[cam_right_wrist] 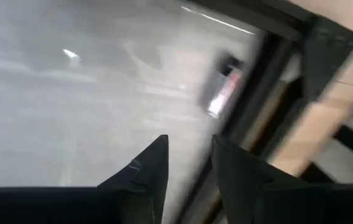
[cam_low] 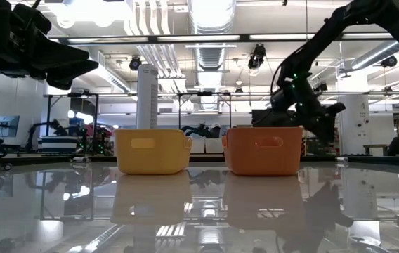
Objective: Sort batteries
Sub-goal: Put the silver battery into the orange bin
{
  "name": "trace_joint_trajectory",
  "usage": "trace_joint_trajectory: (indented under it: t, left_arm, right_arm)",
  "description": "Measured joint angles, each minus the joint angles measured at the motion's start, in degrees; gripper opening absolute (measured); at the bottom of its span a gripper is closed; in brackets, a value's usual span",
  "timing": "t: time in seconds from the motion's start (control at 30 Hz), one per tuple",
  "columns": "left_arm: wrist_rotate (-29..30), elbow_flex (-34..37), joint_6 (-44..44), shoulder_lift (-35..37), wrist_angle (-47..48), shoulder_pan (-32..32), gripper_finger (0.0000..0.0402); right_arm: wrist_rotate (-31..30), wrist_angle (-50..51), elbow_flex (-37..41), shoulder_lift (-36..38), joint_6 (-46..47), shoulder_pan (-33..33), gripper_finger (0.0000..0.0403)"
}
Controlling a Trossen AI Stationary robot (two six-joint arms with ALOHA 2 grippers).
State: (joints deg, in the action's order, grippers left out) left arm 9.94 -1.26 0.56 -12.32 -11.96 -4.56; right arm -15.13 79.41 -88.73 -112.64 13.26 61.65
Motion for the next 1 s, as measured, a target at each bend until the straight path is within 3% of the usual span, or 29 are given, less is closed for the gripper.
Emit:
trace_joint_trajectory:
  t: [0.27, 0.57, 0.83, 0.93, 1.0]
  left_arm:
    - [0.0, 0.0, 0.0, 0.0, 0.0, 0.0, 0.0181]
    - [0.0, 0.0, 0.0, -0.1, 0.0, 0.0, 0.0181]
    - [0.0, 0.0, 0.0, -0.1, 0.0, 0.0, 0.0181]
    - [0.0, 0.0, 0.0, -0.1, 0.0, 0.0, 0.0181]
    - [0.0, 0.0, 0.0, -0.1, 0.0, 0.0, 0.0181]
  right_arm:
    - [-1.5, -0.7, 0.4, -0.5, -2.1, -0.3, 0.0089]
    - [-1.1, 5.2, 0.2, -0.7, -3.1, -0.9, 0.0097]
    - [-2.0, 5.8, 0.0, -0.7, -14.4, -1.2, 0.008]
    - [-6.1, 6.0, -1.0, -0.6, -17.6, -1.3, 0.0067]
    - [-12.3, 6.0, -2.0, -0.6, -17.2, -1.5, 0.0058]
